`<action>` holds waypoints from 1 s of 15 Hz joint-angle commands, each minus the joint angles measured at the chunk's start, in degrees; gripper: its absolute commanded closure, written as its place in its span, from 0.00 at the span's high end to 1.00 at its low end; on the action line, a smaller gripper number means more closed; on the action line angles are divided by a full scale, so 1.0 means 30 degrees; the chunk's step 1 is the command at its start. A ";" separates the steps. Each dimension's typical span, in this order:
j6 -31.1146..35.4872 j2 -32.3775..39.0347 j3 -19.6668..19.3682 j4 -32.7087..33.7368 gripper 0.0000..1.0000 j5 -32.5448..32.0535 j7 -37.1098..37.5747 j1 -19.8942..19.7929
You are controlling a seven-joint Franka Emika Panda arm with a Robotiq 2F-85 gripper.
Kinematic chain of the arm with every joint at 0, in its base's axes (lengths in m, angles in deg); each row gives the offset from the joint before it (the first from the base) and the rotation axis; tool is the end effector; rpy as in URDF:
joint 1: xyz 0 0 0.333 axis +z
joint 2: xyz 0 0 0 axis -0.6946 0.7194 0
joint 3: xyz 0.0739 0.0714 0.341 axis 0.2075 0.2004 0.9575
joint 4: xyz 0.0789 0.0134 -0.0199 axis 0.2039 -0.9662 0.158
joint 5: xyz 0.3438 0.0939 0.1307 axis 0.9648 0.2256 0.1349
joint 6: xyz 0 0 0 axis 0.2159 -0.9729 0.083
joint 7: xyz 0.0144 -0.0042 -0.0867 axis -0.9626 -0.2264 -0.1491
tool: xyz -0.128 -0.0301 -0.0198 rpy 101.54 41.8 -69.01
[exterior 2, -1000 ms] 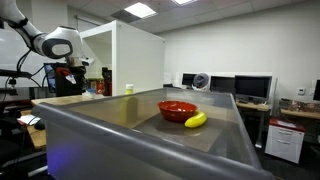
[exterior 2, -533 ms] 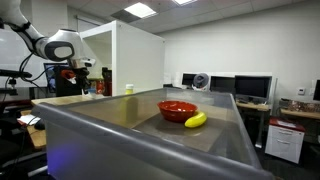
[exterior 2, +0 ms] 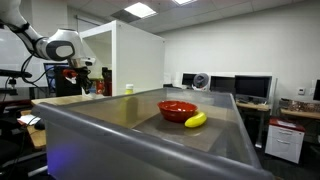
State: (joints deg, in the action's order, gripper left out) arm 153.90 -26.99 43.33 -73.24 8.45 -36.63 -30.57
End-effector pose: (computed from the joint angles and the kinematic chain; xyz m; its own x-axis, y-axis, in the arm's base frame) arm 0.4465 0.1909 0.4292 0.9248 0.0809 0.3718 0.1563 -0.9717 -0.1774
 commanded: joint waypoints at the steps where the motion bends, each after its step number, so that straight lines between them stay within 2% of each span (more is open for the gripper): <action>1: 0.0833 0.0151 0.0239 0.0104 0.00 -0.0169 -0.0371 0.0088; 7: 0.2004 0.0801 0.0545 0.0575 0.00 0.0009 -0.0907 0.0515; 13: 0.2270 0.1409 0.0633 0.1155 0.00 0.0444 -0.1590 0.1033; 15: 0.2143 0.1415 0.0706 0.1169 0.00 -0.0068 -0.1241 0.0839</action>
State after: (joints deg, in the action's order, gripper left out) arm 159.11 -23.79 45.18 -70.47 8.51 -38.81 -27.72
